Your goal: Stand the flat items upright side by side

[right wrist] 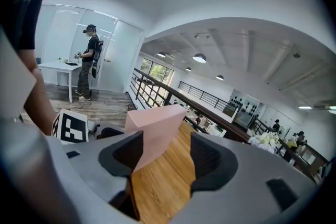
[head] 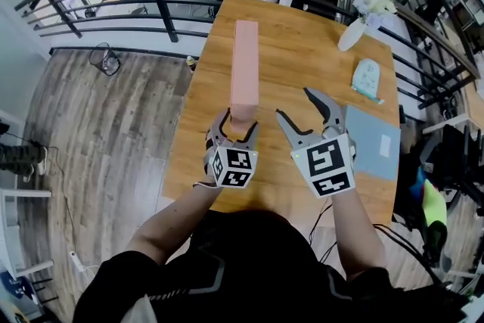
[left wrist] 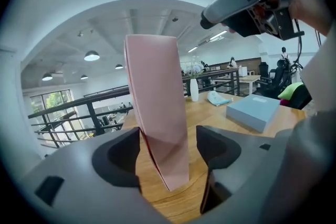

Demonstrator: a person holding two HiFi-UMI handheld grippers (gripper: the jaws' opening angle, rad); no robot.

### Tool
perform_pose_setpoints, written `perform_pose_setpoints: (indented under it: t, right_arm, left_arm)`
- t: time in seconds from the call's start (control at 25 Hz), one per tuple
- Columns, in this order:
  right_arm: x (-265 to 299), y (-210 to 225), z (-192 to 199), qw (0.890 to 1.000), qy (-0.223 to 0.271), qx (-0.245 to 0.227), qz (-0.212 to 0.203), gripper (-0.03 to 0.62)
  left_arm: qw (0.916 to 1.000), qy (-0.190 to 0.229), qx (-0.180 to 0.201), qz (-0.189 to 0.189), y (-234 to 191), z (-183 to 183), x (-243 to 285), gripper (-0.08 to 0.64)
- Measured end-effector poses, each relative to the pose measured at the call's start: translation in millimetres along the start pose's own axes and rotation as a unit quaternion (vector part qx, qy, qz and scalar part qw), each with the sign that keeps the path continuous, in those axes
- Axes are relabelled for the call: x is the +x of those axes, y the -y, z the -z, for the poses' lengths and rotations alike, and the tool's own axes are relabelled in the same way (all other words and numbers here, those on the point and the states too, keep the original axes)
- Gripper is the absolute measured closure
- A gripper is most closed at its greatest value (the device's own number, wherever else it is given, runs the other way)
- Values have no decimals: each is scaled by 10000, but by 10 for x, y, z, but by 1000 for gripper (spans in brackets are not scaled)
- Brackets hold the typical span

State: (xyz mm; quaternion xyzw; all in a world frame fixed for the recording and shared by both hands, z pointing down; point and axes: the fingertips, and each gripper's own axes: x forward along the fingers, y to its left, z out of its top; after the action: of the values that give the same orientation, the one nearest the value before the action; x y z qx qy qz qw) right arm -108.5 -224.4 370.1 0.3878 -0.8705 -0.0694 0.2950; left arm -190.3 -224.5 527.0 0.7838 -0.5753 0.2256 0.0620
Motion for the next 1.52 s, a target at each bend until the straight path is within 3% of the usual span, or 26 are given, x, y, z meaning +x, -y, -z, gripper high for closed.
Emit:
perform_pose_setpoints:
  t: [0.28, 0.68, 0.88, 1.12, 1.52]
  right_arm:
    - [-213, 188, 334, 9996, -91, 247, 117, 304]
    - [-297, 284, 560, 9983, -189, 491, 257, 304]
    - [-202, 154, 520, 9968, -129, 787, 33, 305]
    - [-69, -6, 410, 9960, -126, 885, -38, 305]
    - [81, -209, 361, 9953, -285, 916, 125, 311]
  left_arm:
    - [9984, -256, -389, -332, -56, -9, 115, 224]
    - [9986, -217, -259, -401, -175, -35, 271, 236]
    - [9992, -275, -87, -281, -495, 25, 218, 241]
    - [9984, -297, -117, -467, -947, 103, 184, 242]
    - [9980, -223, -134, -569, -1483, 145, 285, 242]
